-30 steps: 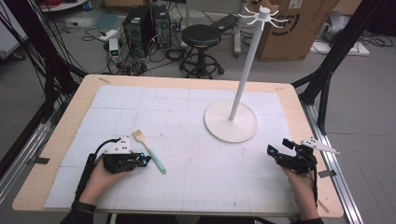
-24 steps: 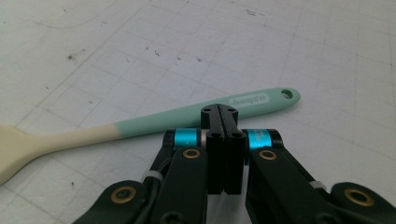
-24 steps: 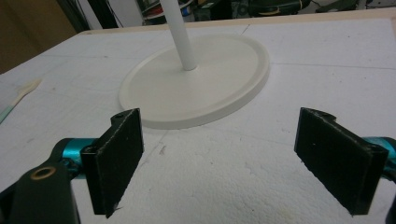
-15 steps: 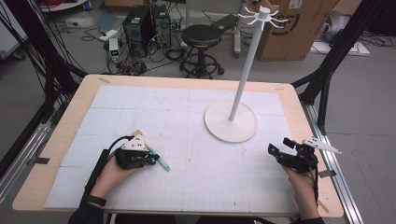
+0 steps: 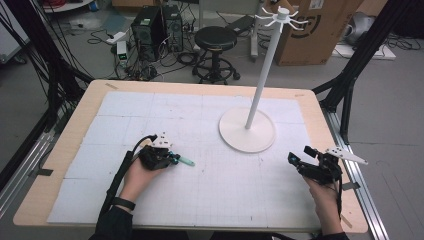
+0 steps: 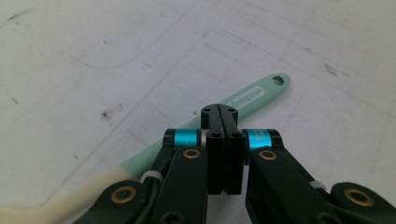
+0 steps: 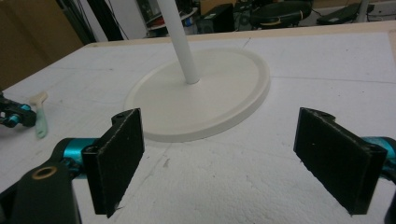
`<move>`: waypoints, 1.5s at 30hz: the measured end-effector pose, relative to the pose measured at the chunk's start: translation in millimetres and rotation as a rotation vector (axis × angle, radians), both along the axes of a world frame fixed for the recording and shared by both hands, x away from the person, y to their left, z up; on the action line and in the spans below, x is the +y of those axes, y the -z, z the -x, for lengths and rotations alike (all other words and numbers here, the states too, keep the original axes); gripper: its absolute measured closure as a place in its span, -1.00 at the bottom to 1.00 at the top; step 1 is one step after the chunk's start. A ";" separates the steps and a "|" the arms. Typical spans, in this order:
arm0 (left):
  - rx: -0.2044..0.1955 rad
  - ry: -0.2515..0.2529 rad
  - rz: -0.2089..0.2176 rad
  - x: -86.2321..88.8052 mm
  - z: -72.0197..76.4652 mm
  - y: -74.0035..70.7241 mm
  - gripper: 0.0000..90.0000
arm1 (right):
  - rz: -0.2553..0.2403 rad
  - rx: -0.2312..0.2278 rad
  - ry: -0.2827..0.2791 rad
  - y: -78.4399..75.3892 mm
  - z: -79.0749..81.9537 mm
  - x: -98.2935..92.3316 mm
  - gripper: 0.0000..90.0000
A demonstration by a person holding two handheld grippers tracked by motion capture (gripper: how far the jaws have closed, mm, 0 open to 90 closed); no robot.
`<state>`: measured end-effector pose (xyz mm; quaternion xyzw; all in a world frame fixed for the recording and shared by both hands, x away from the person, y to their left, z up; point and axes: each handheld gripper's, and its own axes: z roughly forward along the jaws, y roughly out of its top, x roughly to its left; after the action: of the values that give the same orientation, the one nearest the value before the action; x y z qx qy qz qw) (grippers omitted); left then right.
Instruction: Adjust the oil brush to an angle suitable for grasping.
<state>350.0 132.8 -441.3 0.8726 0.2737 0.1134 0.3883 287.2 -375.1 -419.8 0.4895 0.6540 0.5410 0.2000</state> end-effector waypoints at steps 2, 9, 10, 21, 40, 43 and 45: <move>-0.004 -0.015 0.014 -1.9 -4.6 1.5 1.00 | 0.002 -0.004 0.001 -0.6 0.4 0.0 -0.66; -0.012 -0.066 0.043 -6.8 -15.7 4.3 1.00 | 0.012 -0.007 0.004 -0.8 0.8 0.5 -0.65; -0.014 -0.073 0.047 -7.0 -18.6 4.8 1.00 | 0.015 -0.007 0.003 -0.6 0.7 0.7 -0.65; -0.011 -0.176 0.099 -5.7 -43.1 7.5 1.00 | 0.024 -0.004 0.000 -0.3 0.4 2.5 -0.65; -0.133 -0.185 0.419 93.3 -11.9 -35.3 -0.45 | 0.048 0.029 -0.007 4.8 0.9 5.1 -0.65; -0.178 -0.180 0.446 111.0 -2.0 -36.6 -0.52 | 0.056 0.028 -0.005 5.3 1.0 5.1 -0.65; -0.192 -0.176 0.467 122.7 4.1 -35.5 -0.57 | 0.057 0.027 -0.005 5.8 1.0 4.9 -0.65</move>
<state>345.9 255.5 -405.8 0.7175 0.3290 0.1629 0.5920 286.3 -370.2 -425.6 0.4892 0.6729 0.5162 0.2036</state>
